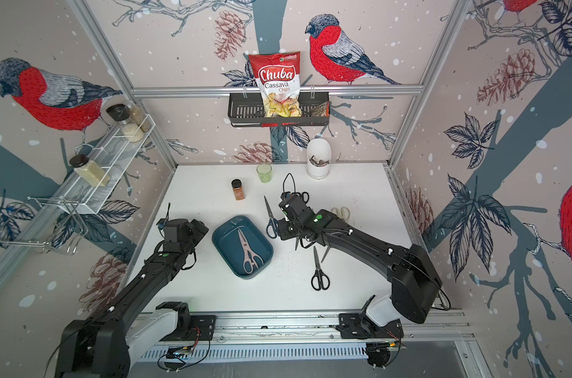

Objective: Put the scissors into the storage box
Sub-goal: Place the scissors in the storage box.

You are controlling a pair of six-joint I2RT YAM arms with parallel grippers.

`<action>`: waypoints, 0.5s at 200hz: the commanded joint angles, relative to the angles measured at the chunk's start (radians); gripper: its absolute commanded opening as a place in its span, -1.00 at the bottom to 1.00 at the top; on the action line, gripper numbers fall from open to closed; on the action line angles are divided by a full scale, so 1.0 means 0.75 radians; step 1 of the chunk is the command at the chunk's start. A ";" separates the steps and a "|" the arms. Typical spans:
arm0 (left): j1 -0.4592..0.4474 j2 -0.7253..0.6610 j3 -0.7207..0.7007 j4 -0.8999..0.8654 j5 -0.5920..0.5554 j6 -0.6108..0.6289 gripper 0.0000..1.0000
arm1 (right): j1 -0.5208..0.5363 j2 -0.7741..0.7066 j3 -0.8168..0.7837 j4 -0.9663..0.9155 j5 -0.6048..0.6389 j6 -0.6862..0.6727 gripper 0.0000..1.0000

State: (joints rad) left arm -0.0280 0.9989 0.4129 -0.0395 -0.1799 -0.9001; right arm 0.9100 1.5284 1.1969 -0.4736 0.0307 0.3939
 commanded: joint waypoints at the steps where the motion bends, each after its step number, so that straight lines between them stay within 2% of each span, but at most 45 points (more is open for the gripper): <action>1: 0.038 -0.020 -0.042 0.024 0.014 -0.081 0.90 | 0.067 0.090 0.086 0.012 -0.004 -0.085 -1.00; 72: 0.082 -0.096 -0.075 0.006 -0.032 -0.144 0.90 | 0.271 0.311 0.127 0.035 -0.019 -0.059 -1.00; 100: 0.082 -0.094 -0.051 -0.003 -0.027 -0.139 0.90 | 0.295 0.425 0.177 0.047 -0.050 -0.065 -1.00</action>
State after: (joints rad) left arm 0.0311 0.9298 0.3573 -0.0422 -0.1867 -0.9977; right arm 1.1225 1.7947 1.2980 -0.4690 0.0162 0.3439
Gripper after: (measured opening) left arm 0.951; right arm 0.113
